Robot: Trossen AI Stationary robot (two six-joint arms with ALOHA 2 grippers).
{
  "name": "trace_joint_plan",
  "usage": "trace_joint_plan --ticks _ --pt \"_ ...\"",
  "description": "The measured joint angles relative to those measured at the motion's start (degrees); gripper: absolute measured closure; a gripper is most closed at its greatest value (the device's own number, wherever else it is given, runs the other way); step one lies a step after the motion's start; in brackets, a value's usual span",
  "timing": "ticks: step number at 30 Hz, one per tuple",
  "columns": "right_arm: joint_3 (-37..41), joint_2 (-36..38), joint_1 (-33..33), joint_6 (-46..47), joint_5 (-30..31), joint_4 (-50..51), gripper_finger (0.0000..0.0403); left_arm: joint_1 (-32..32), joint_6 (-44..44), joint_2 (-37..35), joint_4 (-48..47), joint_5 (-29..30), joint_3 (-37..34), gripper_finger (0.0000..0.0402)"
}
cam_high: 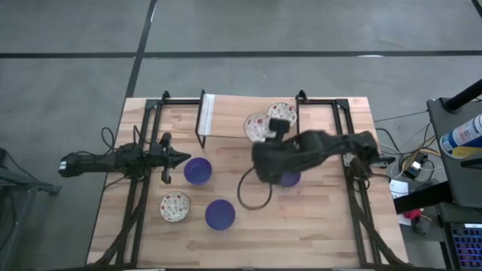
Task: Pick & Place Mini bowls
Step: Stack the right white patterned bowl on top of the white patterned bowl on the shelf
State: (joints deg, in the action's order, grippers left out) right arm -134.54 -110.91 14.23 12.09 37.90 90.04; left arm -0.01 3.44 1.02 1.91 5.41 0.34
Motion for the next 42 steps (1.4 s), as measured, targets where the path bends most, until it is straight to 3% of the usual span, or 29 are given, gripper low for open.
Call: trace_joint_plan --ticks 12,21,33,42 --pt "0.87 2.92 -10.47 -2.55 -1.98 -0.02 0.0394 -0.02 0.0 0.0 0.0 0.02 0.0 0.0401" --pt "7.39 2.95 -17.58 -1.24 -3.83 -0.04 0.0394 -0.01 0.0 -0.01 0.0 0.01 0.0 0.0401" --pt "16.78 2.96 -18.92 1.07 -5.59 -0.03 0.0394 -0.02 0.0 0.0 0.0 0.01 0.0 0.0401" --pt "18.68 3.08 -18.94 2.82 -5.5 -0.04 0.0394 -0.02 0.0 0.0 0.0 0.02 0.0 0.0401"
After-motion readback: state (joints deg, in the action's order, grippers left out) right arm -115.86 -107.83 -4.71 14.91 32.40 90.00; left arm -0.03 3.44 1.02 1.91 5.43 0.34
